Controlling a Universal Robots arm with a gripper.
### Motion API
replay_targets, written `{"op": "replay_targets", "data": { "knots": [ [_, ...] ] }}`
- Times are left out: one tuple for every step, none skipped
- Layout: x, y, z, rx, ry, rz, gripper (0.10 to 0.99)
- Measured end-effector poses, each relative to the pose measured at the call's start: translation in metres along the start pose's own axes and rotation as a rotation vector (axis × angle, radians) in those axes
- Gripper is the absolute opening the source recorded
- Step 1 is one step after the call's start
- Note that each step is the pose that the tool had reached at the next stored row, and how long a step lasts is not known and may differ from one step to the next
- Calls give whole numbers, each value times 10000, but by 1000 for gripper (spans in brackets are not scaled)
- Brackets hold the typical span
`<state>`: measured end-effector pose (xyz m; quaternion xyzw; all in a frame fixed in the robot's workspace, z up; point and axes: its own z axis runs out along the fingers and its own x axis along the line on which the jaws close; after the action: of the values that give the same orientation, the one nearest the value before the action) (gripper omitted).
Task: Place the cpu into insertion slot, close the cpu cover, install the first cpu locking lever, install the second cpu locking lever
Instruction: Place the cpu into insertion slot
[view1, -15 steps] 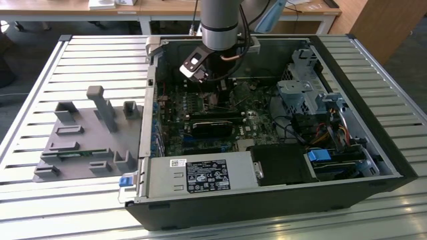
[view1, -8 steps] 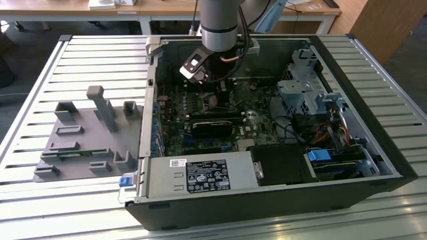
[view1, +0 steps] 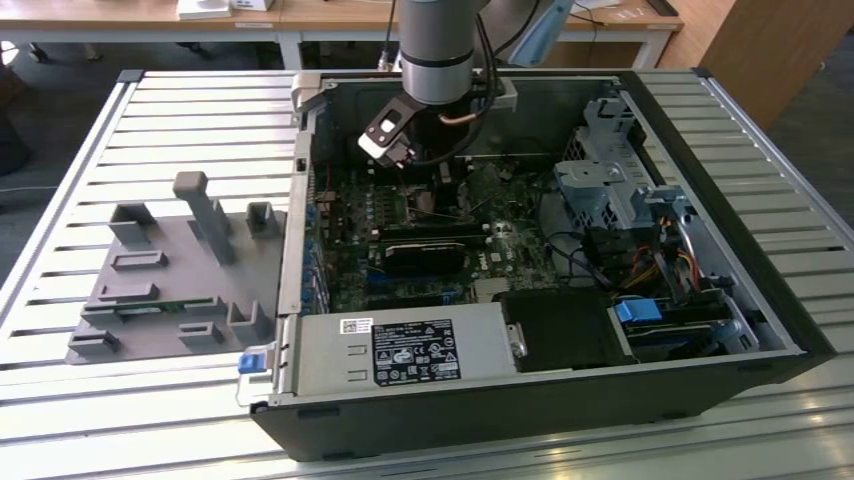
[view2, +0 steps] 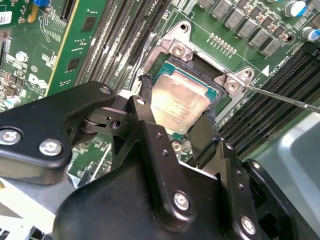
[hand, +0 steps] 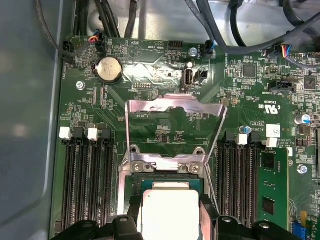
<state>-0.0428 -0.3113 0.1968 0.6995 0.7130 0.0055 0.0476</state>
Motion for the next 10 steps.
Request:
{"op": "replay_targets", "data": {
  "knots": [
    [5, 0, 0, 1, -2, 0, 541],
    [7, 0, 2, -1, 1, 0, 541],
    [7, 0, 3, -1, 0, -1, 541],
    [8, 0, 7, -1, 1, -1, 541],
    [9, 0, 11, -1, -1, 0, 541],
    [10, -1, 15, -1, -3, 0, 541],
    [12, -2, 19, 0, -7, 1, 541],
    [14, -2, 23, 0, -11, 0, 541],
    [14, -2, 26, -1, -19, -2, 541],
    [14, -2, 26, 2, -26, -2, 541]
  ]
}}
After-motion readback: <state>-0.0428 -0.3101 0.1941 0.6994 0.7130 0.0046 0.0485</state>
